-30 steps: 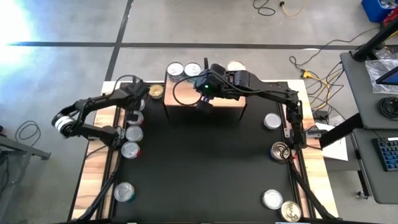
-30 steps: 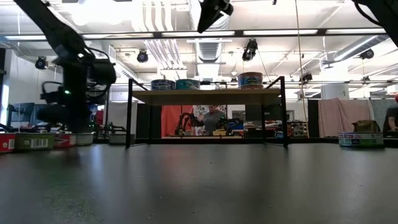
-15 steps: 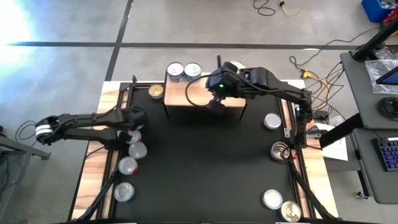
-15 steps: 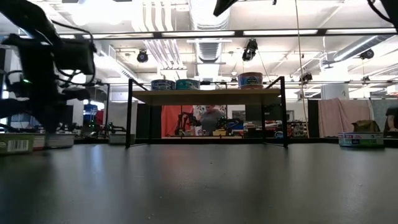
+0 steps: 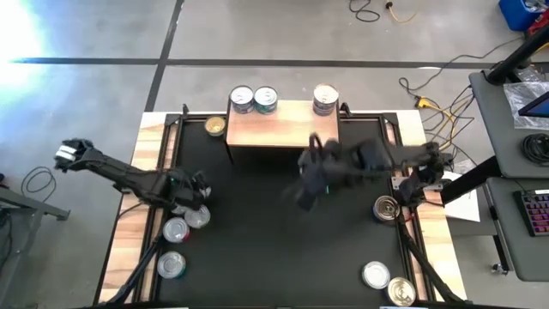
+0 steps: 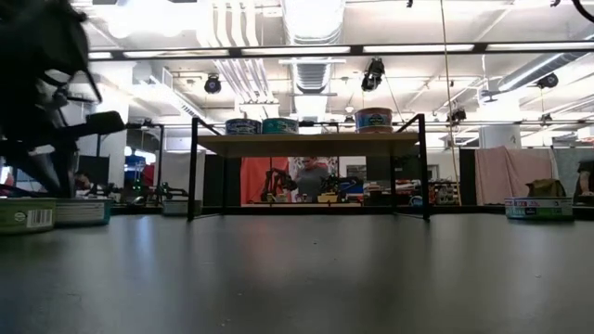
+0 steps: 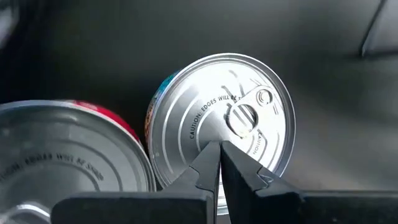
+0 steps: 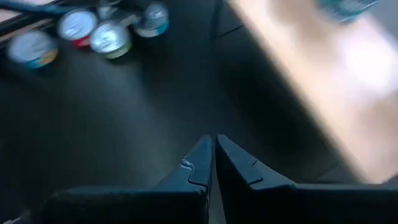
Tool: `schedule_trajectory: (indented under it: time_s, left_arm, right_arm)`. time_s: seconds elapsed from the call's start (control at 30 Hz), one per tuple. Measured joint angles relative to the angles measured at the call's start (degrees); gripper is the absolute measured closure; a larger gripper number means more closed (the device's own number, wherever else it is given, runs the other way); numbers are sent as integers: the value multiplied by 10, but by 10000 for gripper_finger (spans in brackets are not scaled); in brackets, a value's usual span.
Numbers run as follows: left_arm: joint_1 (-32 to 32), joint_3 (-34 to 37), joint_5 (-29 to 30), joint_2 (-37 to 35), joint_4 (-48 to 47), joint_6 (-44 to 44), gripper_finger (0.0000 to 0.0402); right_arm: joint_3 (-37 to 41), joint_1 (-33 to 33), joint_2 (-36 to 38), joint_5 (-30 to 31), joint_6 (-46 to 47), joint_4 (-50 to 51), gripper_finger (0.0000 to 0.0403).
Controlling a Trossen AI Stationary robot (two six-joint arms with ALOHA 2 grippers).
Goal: Stack canned seafood by type on shelf
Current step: Move the tuna cans to the middle left of the table, then put the top green tuna can on the shelf
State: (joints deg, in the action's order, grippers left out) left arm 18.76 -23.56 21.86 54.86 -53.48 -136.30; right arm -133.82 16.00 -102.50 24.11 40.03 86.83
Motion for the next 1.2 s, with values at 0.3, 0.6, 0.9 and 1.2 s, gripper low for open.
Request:
schedule_trajectory:
  time_s: [0.3,0.6,0.9,1.2]
  left_arm:
    - [68,-39,-15,72,5,34,402]
    - [163,-97,-41,167,7,125,401]
    - [312,-180,-71,241,30,186,401]
    - [308,-282,67,233,-61,217,401]
  right_arm:
    - [0,106,-41,103,107,-1,390]
    - [0,106,-39,104,119,-1,390]
    - [0,102,-37,105,104,-1,390]
    - [0,72,-39,187,80,-7,390]
